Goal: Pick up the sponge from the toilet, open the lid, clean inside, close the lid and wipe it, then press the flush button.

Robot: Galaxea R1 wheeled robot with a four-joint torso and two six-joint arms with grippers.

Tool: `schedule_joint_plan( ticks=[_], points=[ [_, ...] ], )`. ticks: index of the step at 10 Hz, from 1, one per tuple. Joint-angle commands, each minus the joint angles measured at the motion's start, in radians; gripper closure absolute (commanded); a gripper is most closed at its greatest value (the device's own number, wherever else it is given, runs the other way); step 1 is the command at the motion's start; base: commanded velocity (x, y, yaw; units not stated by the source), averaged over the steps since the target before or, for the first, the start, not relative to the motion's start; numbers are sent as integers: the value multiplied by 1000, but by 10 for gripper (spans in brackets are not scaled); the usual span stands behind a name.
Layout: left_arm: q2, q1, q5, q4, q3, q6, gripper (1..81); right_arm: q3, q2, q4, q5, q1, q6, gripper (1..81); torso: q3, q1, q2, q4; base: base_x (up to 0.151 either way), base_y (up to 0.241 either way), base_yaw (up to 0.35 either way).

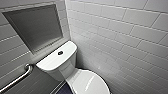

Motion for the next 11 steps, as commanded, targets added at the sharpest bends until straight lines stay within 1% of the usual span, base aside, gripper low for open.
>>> schedule_joint_plan(
  ticks=[1, 3, 5, 7, 8, 9, 10, 11],
  points=[
    [18, -86, 53, -17, 55, 1, 10, 5, -17, -9, -83, -12, -3, 811, 0, 0, 0, 0, 0, 0, 0],
    [18, -101, 53, -19, 49, 1, 10, -1, -19, -2, -87, -26, -2, 811, 0, 0, 0, 0, 0, 0, 0],
    [22, -115, 54, -19, 46, -2, 10, -7, -16, -8, -86, -108, -2, 811, 0, 0, 0, 0, 0, 0, 0],
    [28, -126, 72, -21, 51, -2, 10, -36, 28, 0, -81, -157, -2, 811, 0, 0, 0, 0, 0, 0, 0],
    [36, -132, 80, -21, 51, -2, 10, -67, 51, 3, -81, -161, -2, 811, 0, 0, 0, 0, 0, 0, 0],
    [42, -139, 105, -21, 46, -2, 10, -85, 69, 3, -81, -164, 0, 811, 0, 0, 0, 0, 0, 0, 0],
    [44, -143, 105, -21, 46, -2, 10, -104, 86, 1, -81, -164, 0, 811, 0, 0, 0, -48, 0, 0, 0],
    [44, -147, 105, -22, 46, -2, 10, -121, 99, -2, -81, -159, 0, 811, 0, 0, 0, -47, 0, 0, 0]
  ],
)
